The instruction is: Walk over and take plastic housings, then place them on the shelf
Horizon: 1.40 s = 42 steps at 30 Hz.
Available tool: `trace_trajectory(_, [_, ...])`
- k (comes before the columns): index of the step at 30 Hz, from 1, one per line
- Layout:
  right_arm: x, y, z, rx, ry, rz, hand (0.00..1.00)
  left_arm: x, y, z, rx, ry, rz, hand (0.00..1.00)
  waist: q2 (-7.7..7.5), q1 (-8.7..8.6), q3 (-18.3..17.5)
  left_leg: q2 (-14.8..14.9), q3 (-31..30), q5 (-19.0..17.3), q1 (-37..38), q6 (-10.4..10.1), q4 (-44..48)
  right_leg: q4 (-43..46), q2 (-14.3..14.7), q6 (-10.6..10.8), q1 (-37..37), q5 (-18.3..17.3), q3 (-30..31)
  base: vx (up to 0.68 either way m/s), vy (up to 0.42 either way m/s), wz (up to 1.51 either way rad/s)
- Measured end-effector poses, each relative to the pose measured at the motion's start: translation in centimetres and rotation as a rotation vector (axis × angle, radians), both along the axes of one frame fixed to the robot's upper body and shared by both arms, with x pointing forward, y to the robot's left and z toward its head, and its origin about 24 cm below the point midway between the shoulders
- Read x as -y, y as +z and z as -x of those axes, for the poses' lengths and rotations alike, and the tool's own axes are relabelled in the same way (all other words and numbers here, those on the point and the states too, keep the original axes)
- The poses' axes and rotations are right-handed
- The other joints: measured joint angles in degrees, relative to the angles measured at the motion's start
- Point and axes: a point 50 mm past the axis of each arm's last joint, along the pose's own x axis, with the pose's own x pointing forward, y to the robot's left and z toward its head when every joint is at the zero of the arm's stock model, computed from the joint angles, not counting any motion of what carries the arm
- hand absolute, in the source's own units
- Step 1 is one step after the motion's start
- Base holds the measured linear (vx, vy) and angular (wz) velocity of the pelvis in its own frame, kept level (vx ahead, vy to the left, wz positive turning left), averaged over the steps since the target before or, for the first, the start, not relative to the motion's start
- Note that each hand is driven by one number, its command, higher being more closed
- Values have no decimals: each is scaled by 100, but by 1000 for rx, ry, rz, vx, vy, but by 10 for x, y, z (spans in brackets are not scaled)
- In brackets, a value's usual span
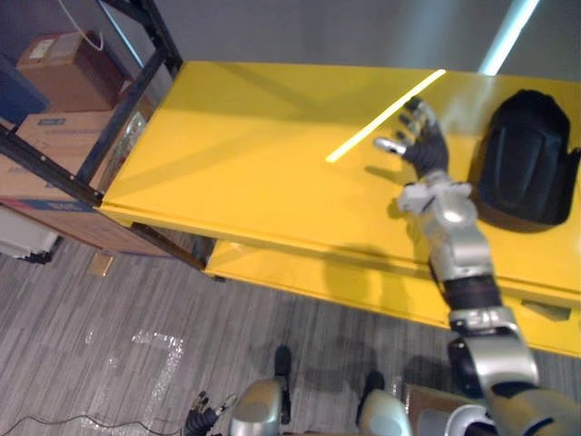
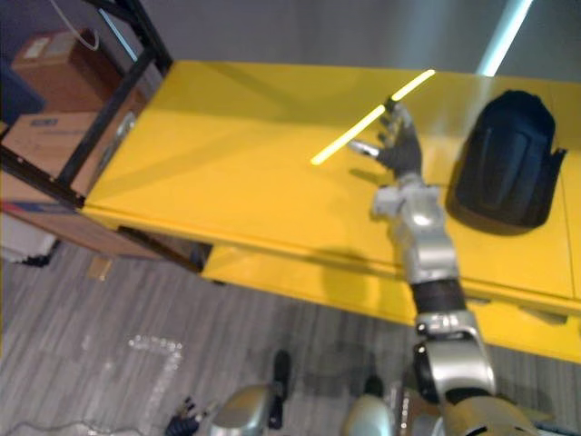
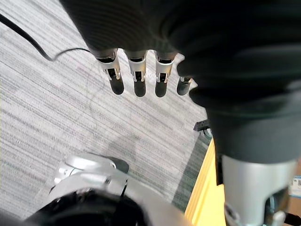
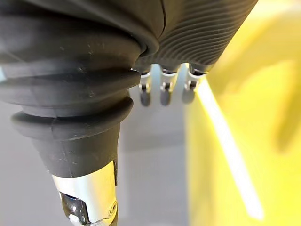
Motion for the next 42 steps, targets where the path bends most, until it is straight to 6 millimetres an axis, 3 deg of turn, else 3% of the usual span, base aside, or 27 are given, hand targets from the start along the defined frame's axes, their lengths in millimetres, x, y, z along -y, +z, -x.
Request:
trace_trajectory(3, [-2, -13, 6, -26, -61, -45, 0, 0, 0, 0, 0, 3, 0, 0, -1, -28, 0, 47, -5, 2, 5, -5, -1, -128, 60, -18, 65, 63, -2, 0, 0, 0])
trace_trajectory(19, [6, -22, 30, 29, -334, -136, 0, -5, -1, 3, -11, 47, -33, 0, -156, -108, -58, 94, 143, 1, -5, -10, -28, -297, 136, -26, 47, 153, 131, 3, 3, -3])
trace_trajectory(24, [5, -17, 41, 72, -347, -155, 0, -7, -1, 5, -19, 58, -42, 0, -192, -179, -55, 111, 209, 1, -42, -11, -37, -291, 159, -28, -57, 173, 238, -2, 4, -9])
trace_trajectory(32, [11, -30, 51, 41, -392, -160, 0, -9, -1, 4, -9, 65, -47, 0, -254, -199, -54, 110, 212, -2, -36, -13, -33, -287, 159, -28, -54, 175, 247, 0, 0, 0])
trace_trajectory(42, [18, -31, 54, 45, -433, -189, 0, -9, 0, 4, -7, 67, -49, 0, -266, -204, -53, 109, 212, -2, -34, -12, -35, -284, 159, -28, -56, 174, 251, 0, 0, 0])
